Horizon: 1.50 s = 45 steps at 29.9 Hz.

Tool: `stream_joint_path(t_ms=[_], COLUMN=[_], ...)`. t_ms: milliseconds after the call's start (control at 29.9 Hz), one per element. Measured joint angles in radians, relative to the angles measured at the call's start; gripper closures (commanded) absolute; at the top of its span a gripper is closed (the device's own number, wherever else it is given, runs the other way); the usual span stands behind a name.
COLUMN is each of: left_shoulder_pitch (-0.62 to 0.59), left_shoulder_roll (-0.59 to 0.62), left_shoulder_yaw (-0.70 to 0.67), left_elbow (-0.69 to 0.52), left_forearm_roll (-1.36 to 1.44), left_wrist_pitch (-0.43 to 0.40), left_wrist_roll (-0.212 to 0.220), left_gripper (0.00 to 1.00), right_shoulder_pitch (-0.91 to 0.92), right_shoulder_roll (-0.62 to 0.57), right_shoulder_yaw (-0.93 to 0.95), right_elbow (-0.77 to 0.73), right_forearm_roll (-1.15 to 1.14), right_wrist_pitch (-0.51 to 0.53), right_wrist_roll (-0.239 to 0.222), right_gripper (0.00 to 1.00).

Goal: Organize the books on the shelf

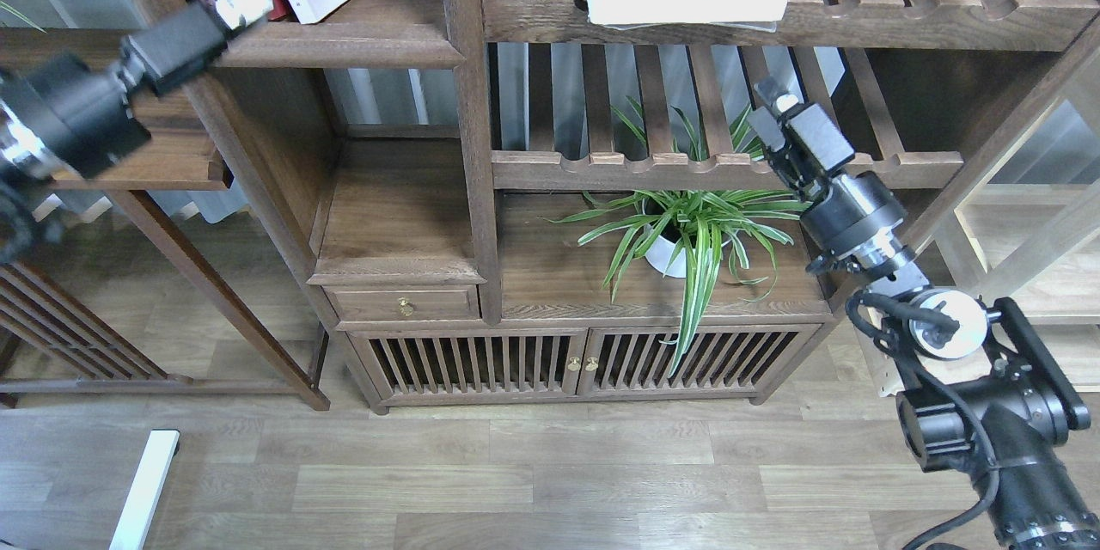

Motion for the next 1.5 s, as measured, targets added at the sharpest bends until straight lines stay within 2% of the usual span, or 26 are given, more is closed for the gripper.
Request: stream_joint_path(t_ms=[167,234,334,435,869,1504], left_shoulder_pitch=[0.077,0.089,0.099,0.114,0.257,0.256], left_shoulder_roll=[-0.075,-0.116,-0.171,-0.205,-0.218,-0.220], left_shoulder_yaw=[-0.004,-0.004,-0.004,0.008,0.059,0.086], left_elbow=[0.001,0.002,0.014,0.026,0.027,0.031], left_forearm_roll=[-0.082,-0.093,-0.095,-0.089,-0.076,-0.062], left_wrist_pitch=[0.000,0.000,0.000,0.000,0.000,0.000], left_wrist_roll=[-0.013,-0.039,-0.094,-0.119,-0.124,-0.122], left_gripper=[0.14,0.09,0.08,0.08,0.05,0.04], right_shoulder_pitch=[0.005,0.007,0.009,0.015,0.139,0.187], right_shoulder_roll=[-0.008,-0.010,-0.011,-0.015,-0.003,-0.014], right_shoulder_yaw=[0.001,0.001,0.001,-0.003,-0.048,-0.123], right_elbow=[0.075,0.093,0.123,0.132,0.146,0.135], right_forearm_roll=[0.085,0.099,0.127,0.152,0.202,0.209], right_wrist_pitch=[-0.102,-0.138,-0.185,-0.232,-0.368,-0.479], right_wrist_roll=[-0.004,-0.004,-0.004,-0.004,-0.005,-0.015], right_gripper=[0.09,0.11,0.11,0.11,0.10,0.09])
